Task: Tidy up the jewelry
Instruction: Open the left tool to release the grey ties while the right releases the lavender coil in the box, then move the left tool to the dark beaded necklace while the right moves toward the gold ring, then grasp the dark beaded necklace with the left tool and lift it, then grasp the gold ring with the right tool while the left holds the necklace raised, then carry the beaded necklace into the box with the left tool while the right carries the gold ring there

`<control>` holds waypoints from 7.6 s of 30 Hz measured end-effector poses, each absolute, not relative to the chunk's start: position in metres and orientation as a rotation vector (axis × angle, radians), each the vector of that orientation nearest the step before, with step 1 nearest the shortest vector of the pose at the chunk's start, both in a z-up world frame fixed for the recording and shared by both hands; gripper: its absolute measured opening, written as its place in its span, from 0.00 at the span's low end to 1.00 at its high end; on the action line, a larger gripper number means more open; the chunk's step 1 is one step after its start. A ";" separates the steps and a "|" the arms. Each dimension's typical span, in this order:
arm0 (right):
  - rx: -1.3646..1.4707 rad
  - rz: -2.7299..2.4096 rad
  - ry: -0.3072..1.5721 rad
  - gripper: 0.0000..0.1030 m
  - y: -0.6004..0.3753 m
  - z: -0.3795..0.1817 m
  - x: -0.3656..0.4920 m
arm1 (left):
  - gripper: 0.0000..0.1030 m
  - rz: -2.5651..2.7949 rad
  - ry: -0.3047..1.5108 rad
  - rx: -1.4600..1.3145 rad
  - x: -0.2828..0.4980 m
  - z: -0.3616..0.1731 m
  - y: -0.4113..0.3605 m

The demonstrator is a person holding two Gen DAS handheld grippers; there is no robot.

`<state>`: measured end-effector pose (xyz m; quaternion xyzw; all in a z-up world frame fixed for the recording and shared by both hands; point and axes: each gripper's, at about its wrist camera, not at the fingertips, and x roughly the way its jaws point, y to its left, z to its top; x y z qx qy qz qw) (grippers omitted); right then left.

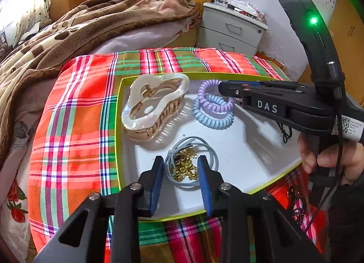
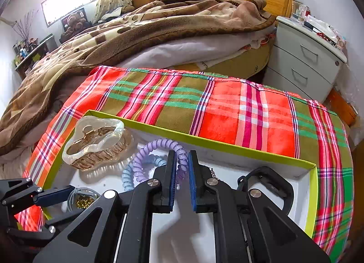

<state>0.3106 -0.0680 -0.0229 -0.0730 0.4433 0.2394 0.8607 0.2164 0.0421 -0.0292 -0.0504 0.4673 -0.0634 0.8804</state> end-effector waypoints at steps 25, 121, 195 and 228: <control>-0.076 0.524 0.795 0.37 -0.097 0.021 0.258 | 0.48 -0.179 0.915 -0.129 0.186 0.000 0.035; 0.007 0.455 0.804 0.50 -0.182 -0.010 0.118 | 0.10 -0.456 0.895 -0.262 0.115 0.018 0.020; -0.106 0.513 0.802 0.22 -0.144 -0.011 0.104 | 0.20 -0.187 0.983 0.011 0.112 -0.029 0.013; -0.061 0.442 0.722 0.22 -0.153 0.027 0.172 | 0.20 -0.347 0.820 -0.156 0.184 0.051 0.013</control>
